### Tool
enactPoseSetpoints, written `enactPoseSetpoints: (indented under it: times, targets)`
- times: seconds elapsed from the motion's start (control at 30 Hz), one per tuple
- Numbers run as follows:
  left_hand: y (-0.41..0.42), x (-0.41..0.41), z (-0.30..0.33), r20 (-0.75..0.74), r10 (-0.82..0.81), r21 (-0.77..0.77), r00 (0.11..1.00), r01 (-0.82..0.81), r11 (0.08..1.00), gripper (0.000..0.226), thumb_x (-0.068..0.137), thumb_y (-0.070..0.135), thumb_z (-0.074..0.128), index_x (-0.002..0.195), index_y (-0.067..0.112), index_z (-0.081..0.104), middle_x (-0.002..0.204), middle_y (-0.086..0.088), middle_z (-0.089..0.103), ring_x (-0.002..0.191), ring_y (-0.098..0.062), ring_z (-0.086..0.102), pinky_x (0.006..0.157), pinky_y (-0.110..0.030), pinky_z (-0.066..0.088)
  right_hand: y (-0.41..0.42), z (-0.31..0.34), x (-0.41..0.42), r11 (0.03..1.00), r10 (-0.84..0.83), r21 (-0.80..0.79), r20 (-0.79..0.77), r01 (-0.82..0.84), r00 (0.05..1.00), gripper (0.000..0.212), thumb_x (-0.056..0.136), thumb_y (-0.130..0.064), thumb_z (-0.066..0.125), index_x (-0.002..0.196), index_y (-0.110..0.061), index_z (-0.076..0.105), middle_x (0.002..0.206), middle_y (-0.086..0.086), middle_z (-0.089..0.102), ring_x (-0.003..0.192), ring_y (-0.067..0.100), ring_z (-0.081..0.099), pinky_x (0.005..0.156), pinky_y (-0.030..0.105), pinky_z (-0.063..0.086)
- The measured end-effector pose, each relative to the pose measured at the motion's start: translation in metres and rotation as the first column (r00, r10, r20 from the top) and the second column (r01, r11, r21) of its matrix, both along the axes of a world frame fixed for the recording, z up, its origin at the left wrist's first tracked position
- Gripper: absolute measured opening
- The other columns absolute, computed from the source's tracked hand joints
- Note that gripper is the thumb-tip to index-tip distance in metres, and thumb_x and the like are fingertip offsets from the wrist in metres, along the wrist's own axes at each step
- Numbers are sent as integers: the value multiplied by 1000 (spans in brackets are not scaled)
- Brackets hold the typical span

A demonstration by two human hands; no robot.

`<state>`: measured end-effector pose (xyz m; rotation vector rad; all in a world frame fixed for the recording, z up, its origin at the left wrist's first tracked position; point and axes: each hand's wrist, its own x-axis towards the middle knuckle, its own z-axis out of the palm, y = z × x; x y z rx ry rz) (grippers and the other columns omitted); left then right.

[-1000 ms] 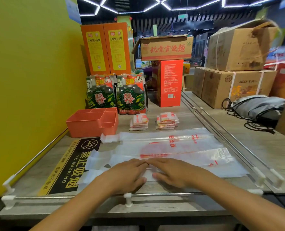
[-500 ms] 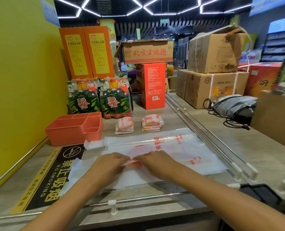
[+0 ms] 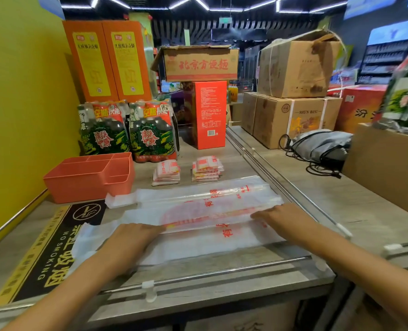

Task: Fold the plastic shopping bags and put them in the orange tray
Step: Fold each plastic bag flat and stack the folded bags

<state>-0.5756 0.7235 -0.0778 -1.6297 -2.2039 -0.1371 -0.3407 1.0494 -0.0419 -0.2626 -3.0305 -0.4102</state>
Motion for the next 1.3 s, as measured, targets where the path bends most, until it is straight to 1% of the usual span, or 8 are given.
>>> enactPoseSetpoints:
  times: [0.2, 0.33, 0.57, 0.73, 0.93, 1.07, 1.13, 1.3]
  targets:
    - [3, 1, 0, 8, -48, 45, 999, 48, 998, 46, 88, 22, 70, 127, 44, 58, 102, 11, 74, 87, -15, 71, 65, -29, 53, 18, 7, 16, 990, -89, 114, 4, 88, 996, 47, 102, -18, 50, 145, -36, 46, 133, -8, 65, 112, 17, 66, 90, 30, 53]
    - [6, 1, 2, 20, -61, 68, 998, 60, 996, 34, 93, 30, 55, 125, 40, 63, 100, 12, 75, 86, -13, 71, 62, -29, 55, -8, 7, -1, 996, 55, -63, -99, -61, 994, 48, 103, -33, 52, 150, -37, 41, 155, -14, 43, 139, 10, 46, 116, 30, 37]
    - [0, 2, 5, 192, -108, 25, 976, 105, 994, 45, 97, 28, 48, 136, 50, 52, 133, 20, 62, 120, 2, 56, 95, -16, 45, -42, -14, -51, 947, 199, -251, -30, -200, 980, 66, 102, -12, 53, 157, -39, 27, 165, -14, 23, 147, 15, 33, 117, 35, 35]
    - [-9, -9, -1, 313, 3, -156, 950, 48, 987, 56, 106, 32, 44, 156, 44, 24, 164, 25, 8, 149, 7, 9, 122, -21, 18, -37, -24, -54, 912, 191, -384, 77, -148, 979, 57, 105, -26, 50, 156, -40, 28, 165, -15, 23, 150, 12, 28, 124, 36, 24]
    - [-14, -15, 1, 461, 127, -296, 878, 17, 955, 48, 108, 37, 34, 156, 42, 27, 163, 24, 15, 149, 6, 9, 123, -20, 9, -27, -25, -47, 907, 215, -395, 142, -144, 966, 53, 108, -42, 38, 158, -40, 21, 166, -17, 17, 152, 8, 19, 126, 33, 14]
    - [-14, -17, 11, 498, 161, -353, 852, 30, 935, 48, 108, 37, 30, 156, 36, 30, 162, 23, 17, 150, 3, 12, 123, -19, 8, -15, -18, -40, 799, 231, -578, 38, -167, 972, 39, 107, -34, 47, 146, -34, 49, 150, -15, 48, 130, -5, 46, 113, 13, 27]
    - [-14, -21, 16, 508, 147, -355, 848, 51, 933, 49, 108, 42, 29, 156, 34, 31, 162, 21, 20, 150, 3, 14, 123, -19, 10, -5, -15, -37, 799, 283, -539, -51, -265, 958, 32, 102, -35, 58, 134, -34, 61, 136, -13, 62, 121, -1, 56, 112, 25, 38]
    - [-17, -33, 42, 574, 209, -363, 792, 17, 932, 48, 96, 64, 35, 130, 42, 61, 133, 17, 62, 116, 0, 59, 101, -22, 46, 13, 7, -30, 830, 232, -518, -10, -204, 973, 23, 102, -26, 58, 122, -34, 67, 119, -25, 64, 107, -3, 63, 89, 10, 43]
